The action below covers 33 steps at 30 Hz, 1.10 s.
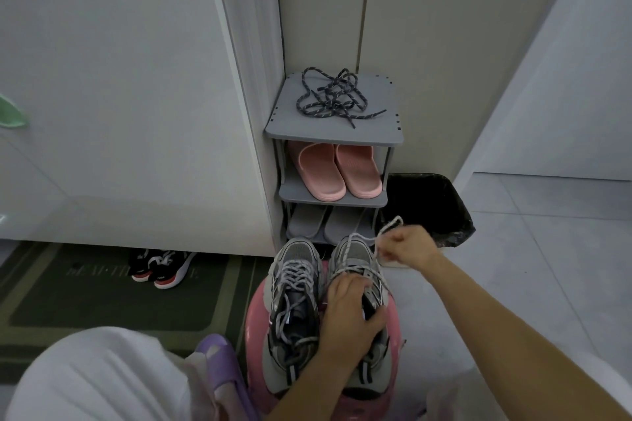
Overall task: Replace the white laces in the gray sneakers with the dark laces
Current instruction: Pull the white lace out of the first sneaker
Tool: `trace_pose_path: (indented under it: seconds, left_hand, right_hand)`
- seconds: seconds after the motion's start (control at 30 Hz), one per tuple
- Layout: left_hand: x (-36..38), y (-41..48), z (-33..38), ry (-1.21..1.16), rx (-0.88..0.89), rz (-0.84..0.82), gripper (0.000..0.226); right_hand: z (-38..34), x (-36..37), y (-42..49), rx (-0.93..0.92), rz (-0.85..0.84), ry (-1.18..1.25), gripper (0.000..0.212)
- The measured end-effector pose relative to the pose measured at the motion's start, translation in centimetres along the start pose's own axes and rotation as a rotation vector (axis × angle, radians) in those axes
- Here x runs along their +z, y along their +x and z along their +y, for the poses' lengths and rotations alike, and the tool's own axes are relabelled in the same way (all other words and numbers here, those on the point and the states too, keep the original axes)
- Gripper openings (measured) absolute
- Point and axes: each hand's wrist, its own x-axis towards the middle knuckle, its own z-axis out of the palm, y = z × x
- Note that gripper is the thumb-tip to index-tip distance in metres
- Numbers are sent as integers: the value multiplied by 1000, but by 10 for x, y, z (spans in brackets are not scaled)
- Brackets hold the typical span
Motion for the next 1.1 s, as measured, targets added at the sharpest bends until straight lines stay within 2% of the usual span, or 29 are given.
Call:
trace_pose_path:
  seconds: [0.07,0.2,0.3,0.53,0.63,0.73,0.8,0.87,0.97,1.1]
  left_hand:
    - [-1,0,0,10,-2,-9,41]
    - [-1,1,1,35,-9,-26,43]
    - [-1,0,1,29,-5,-25,41]
    - [-2,0,3,10,13,18,38]
    - [-2,0,3,17,14,14,39]
    - [-2,0,3,18,6,-5,40]
    - [-3,1,2,31,-8,-37,45]
    - [-2,1,1,37,-13,-49,48]
    - [-1,0,1,22,0,-31,39]
    - [-2,1,1,12,11,-4,38]
  right_hand:
    - [9,15,-6,26,-51,-168,31]
    - [15,29,-12,-11,28,-252,45]
    - [7,25,-10,-43,56,-316,35]
    - [-27,-4,6,-142,164,-160,29]
    - [-20,2,4,-83,126,-71,29]
    - [-6,15,-4,32,-16,-228,26]
    - [1,24,-7,55,-40,-303,20]
    - [3,29,-9,47,-12,-353,24]
    - [0,28,-5,11,18,-391,36]
    - [-16,11,4,-51,121,-287,24]
